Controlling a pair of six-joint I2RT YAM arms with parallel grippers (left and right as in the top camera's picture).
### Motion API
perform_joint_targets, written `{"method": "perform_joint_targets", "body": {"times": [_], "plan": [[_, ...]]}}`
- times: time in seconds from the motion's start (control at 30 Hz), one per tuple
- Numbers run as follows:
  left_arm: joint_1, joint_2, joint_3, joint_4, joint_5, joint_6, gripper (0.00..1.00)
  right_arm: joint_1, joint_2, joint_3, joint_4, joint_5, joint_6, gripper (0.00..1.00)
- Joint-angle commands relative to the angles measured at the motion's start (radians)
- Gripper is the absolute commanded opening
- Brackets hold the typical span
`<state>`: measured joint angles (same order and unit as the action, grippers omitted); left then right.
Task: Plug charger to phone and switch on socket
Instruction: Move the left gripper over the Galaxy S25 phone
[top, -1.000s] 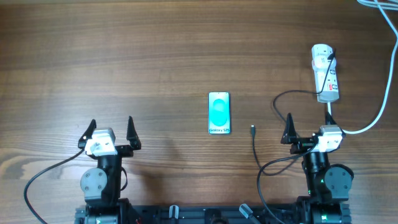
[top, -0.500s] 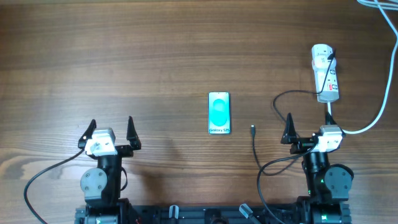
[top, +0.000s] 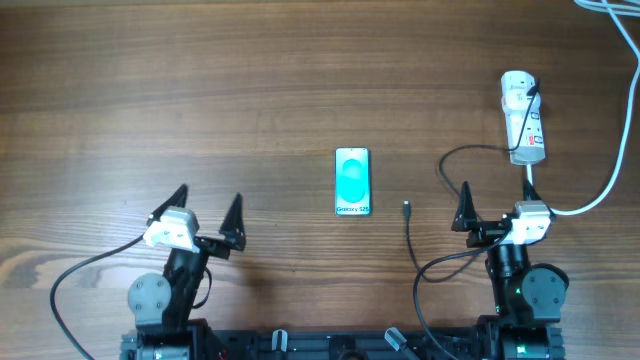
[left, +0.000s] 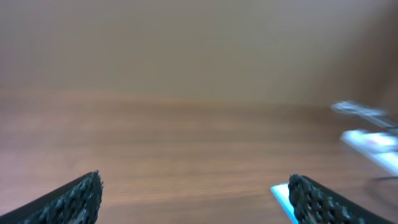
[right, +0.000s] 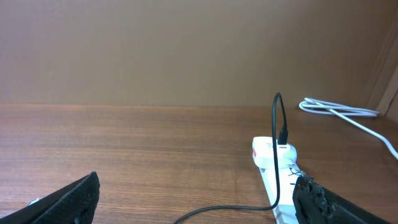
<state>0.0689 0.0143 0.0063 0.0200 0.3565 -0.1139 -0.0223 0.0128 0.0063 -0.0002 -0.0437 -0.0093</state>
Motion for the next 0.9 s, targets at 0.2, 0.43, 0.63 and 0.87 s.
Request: {"method": "perform_joint_targets", "body": {"times": [0.2,0.43,0.63,0.87], "plan": [[0.007,-0.008,0.024,0.377,0.317,-0.085,1.00,0.002,-0.008,-0.001,0.002,-0.002,-0.014,1.00],[0.007,0.277,0.593,-0.275,0.031,-0.042,1.00,0.002,-0.008,-0.001,0.002,-0.002,-0.014,1.00],[0.006,0.691,1.078,-0.779,0.293,-0.033,1.00,0.002,-0.008,-0.001,0.002,-0.002,-0.014,1.00],[-0.029,0.930,1.251,-0.937,0.309,-0.163,0.99,0.002,-0.008,-0.001,0.002,-0.002,-0.014,1.00]]}}
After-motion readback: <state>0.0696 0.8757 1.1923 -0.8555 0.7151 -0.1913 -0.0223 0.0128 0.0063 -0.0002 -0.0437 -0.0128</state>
